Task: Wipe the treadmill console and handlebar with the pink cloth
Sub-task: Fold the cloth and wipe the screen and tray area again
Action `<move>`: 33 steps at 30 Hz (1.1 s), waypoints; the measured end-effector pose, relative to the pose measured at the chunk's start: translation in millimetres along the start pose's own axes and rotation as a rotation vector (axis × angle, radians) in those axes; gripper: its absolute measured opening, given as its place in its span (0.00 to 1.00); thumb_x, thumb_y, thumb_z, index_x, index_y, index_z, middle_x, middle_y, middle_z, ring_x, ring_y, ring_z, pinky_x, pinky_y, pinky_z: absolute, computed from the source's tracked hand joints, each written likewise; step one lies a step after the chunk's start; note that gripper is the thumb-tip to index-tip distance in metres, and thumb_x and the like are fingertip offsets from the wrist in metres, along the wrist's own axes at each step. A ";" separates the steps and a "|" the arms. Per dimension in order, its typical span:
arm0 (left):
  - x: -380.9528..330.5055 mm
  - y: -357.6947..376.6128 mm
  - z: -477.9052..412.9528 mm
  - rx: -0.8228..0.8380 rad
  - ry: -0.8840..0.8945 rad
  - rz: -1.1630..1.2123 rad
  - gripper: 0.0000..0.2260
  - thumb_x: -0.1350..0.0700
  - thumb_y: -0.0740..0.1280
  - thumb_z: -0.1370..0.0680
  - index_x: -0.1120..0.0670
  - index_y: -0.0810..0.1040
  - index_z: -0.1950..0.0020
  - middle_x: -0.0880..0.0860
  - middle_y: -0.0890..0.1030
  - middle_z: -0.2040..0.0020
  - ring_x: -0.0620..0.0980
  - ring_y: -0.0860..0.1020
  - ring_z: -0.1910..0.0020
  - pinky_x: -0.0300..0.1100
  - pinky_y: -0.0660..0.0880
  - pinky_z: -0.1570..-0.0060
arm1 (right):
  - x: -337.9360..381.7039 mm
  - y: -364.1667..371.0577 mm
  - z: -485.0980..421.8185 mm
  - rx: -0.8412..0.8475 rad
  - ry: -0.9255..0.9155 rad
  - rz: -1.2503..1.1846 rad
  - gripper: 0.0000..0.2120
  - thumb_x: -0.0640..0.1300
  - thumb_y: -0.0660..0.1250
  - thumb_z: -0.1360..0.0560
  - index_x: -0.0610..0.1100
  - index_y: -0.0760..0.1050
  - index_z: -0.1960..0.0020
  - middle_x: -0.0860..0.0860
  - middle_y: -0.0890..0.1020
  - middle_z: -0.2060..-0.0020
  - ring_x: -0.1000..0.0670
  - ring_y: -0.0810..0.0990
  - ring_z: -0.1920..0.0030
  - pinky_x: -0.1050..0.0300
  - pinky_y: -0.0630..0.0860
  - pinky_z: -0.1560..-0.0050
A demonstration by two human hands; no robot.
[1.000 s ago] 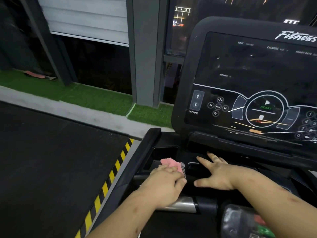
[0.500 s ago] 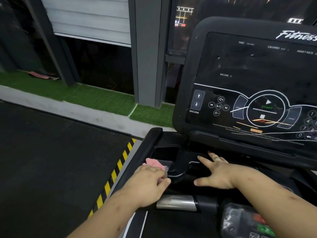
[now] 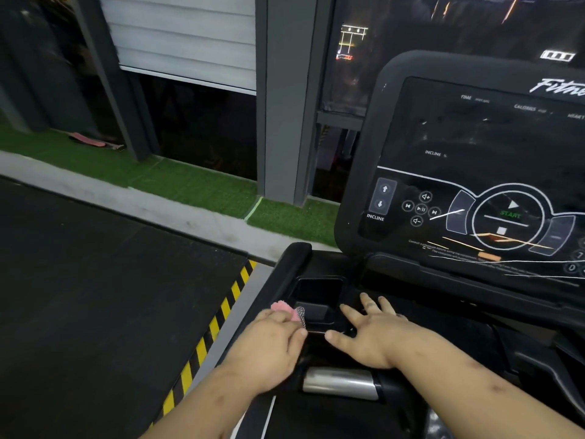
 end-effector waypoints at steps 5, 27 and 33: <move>10.8 -15.8 4.2 -0.262 -0.034 0.047 0.26 0.41 0.50 0.16 0.49 0.80 0.29 0.46 0.75 0.29 0.50 0.68 0.28 0.38 0.59 0.25 | 1.6 -5.0 0.2 0.054 0.017 0.010 0.46 0.81 0.51 0.28 0.62 0.44 0.17 0.51 0.36 0.17 0.39 0.34 0.18 0.35 0.47 0.19; 31.8 8.5 -99.1 0.255 -0.223 -0.022 0.31 0.33 0.42 0.17 0.43 0.50 0.15 0.48 0.41 0.15 0.57 0.37 0.17 0.58 0.41 0.19 | 22.2 -4.4 -12.5 -0.073 0.025 -0.020 0.42 0.77 0.46 0.23 0.59 0.41 0.16 0.48 0.38 0.17 0.40 0.35 0.18 0.38 0.43 0.20; 31.2 4.7 -65.5 0.229 -0.202 0.002 0.29 0.36 0.44 0.15 0.45 0.53 0.15 0.49 0.44 0.14 0.56 0.38 0.17 0.55 0.39 0.19 | 17.9 -1.6 -12.6 -0.054 0.017 -0.016 0.42 0.77 0.47 0.23 0.59 0.42 0.16 0.49 0.35 0.17 0.40 0.33 0.18 0.38 0.41 0.19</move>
Point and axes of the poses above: each hand's wrist, its own z-axis away from the middle knuckle, its own y-axis out of the palm, x = y × z, the point moved 2 cm from there along -z, towards the middle knuckle
